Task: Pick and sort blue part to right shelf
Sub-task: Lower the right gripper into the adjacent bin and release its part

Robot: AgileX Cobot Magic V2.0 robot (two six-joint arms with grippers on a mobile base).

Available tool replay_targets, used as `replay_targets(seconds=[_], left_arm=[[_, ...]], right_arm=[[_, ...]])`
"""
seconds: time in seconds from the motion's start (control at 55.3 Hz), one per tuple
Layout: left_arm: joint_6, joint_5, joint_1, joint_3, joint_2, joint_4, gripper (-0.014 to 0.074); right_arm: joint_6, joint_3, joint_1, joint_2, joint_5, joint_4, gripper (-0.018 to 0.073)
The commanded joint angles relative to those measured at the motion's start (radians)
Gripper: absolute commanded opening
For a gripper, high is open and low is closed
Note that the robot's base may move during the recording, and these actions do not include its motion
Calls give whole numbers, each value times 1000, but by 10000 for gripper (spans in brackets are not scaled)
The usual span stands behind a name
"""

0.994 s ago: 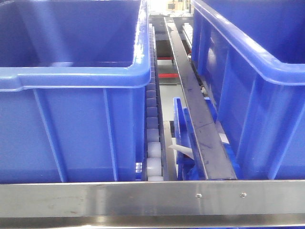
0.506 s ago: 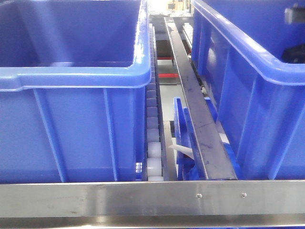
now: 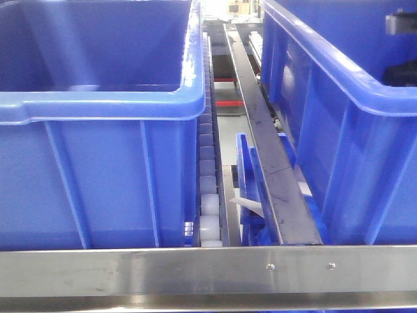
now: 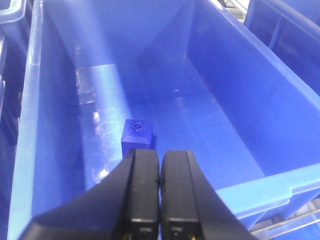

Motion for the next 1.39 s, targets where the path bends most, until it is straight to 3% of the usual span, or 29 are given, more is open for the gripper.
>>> replay_targets(seconds=[0.0, 0.127, 0.217, 0.38, 0.47, 0.524, 0.795, 0.976, 1.373], left_arm=[[-3, -68, -7, -26, -14, -13, 125], [-5, -54, -7, -26, -82, 27, 125], [-26, -25, -7, -26, -144, 99, 125], [-242, 78, -7, -24, -262, 336, 125], [-331, 107, -7, -15, -305, 422, 125], [-344, 107, -7, -6, -327, 433, 125], [-344, 105, -7, 42, -335, 431, 125], [-344, 101, -7, 64, -335, 431, 125], [-344, 91, -7, 64, -335, 433, 125]], right_arm=[[-10, -44, -8, -78, 3, -12, 634], [-10, -38, -8, -148, 29, -13, 634], [-10, -21, -8, -215, 34, -11, 601], [-10, 119, -8, -416, -31, -11, 293], [-10, 226, -8, -538, -90, -11, 122], [-10, 293, -8, -623, -112, -11, 50], [-10, 644, -8, -1040, -207, 2, 59], [-10, 788, -8, -1331, -223, 13, 59], [-10, 828, -8, -1815, -162, 83, 59]])
